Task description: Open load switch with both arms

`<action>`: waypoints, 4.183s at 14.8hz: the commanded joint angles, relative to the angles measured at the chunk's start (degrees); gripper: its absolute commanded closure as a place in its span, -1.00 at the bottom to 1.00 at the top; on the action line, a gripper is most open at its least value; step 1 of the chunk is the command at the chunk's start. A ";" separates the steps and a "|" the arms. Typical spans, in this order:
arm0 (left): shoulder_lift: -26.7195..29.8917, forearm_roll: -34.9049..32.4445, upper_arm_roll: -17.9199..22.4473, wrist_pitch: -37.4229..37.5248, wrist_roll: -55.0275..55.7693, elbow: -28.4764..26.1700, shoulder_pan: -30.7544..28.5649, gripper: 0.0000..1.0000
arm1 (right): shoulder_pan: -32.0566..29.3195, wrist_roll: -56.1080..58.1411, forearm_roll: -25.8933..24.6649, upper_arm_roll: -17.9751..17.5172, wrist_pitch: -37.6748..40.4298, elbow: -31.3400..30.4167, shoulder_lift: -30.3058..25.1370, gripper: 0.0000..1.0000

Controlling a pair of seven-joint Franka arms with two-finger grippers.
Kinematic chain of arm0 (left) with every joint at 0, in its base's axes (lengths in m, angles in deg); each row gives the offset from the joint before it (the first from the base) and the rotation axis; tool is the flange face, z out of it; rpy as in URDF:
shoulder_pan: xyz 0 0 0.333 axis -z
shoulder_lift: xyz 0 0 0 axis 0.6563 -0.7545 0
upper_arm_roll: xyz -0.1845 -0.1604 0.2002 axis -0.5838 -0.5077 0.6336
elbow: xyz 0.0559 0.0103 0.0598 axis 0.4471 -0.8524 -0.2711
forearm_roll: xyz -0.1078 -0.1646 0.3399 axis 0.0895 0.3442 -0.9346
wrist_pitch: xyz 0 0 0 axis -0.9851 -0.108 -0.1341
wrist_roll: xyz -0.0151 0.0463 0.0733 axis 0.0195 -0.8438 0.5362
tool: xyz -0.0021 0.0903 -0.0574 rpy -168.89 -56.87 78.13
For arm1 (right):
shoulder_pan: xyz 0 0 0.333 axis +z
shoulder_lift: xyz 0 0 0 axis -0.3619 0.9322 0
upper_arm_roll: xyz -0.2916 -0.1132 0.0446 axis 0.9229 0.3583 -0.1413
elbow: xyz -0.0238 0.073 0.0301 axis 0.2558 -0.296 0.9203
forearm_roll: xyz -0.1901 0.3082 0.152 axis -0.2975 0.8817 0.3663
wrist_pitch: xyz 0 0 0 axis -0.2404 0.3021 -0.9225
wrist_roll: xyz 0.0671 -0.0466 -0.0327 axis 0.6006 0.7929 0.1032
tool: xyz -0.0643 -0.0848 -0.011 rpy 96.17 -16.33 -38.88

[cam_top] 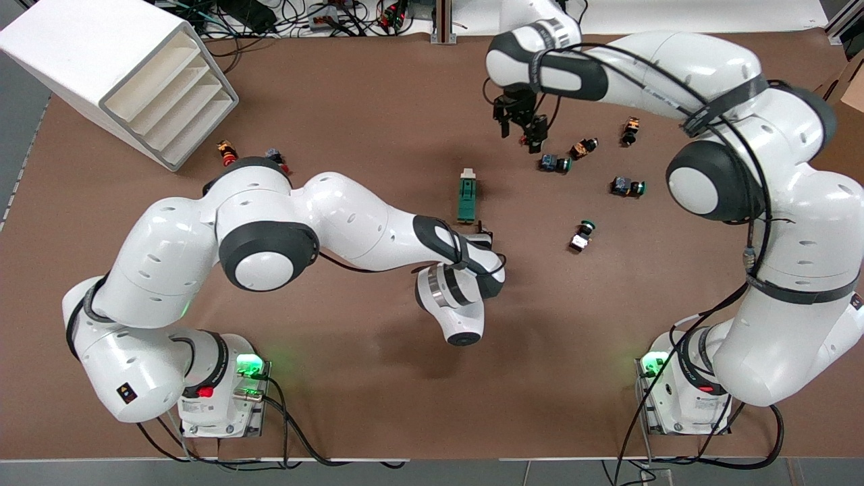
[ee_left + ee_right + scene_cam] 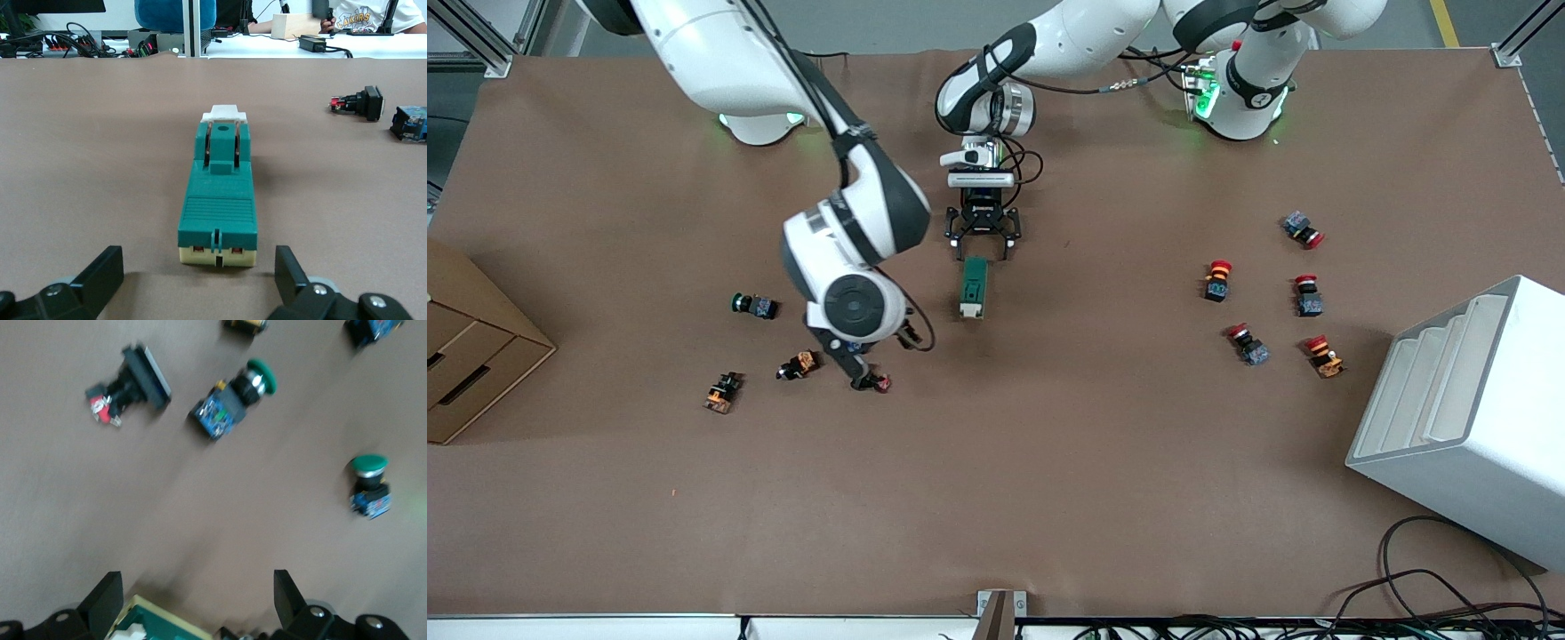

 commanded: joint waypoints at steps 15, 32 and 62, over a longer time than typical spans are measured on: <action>-5.38 -0.04 1.76 0.41 4.16 3.75 3.40 -0.99 | 5.71 -12.44 2.67 0.48 -9.69 3.58 8.83 -1.00; -5.29 -0.21 1.84 0.85 5.75 3.67 3.93 -1.00 | 9.32 -12.00 5.22 0.31 6.45 7.87 8.22 -1.00; -5.20 0.31 1.84 1.20 7.24 2.87 5.42 -1.00 | 12.74 -7.34 4.43 0.48 10.34 4.54 8.13 -1.00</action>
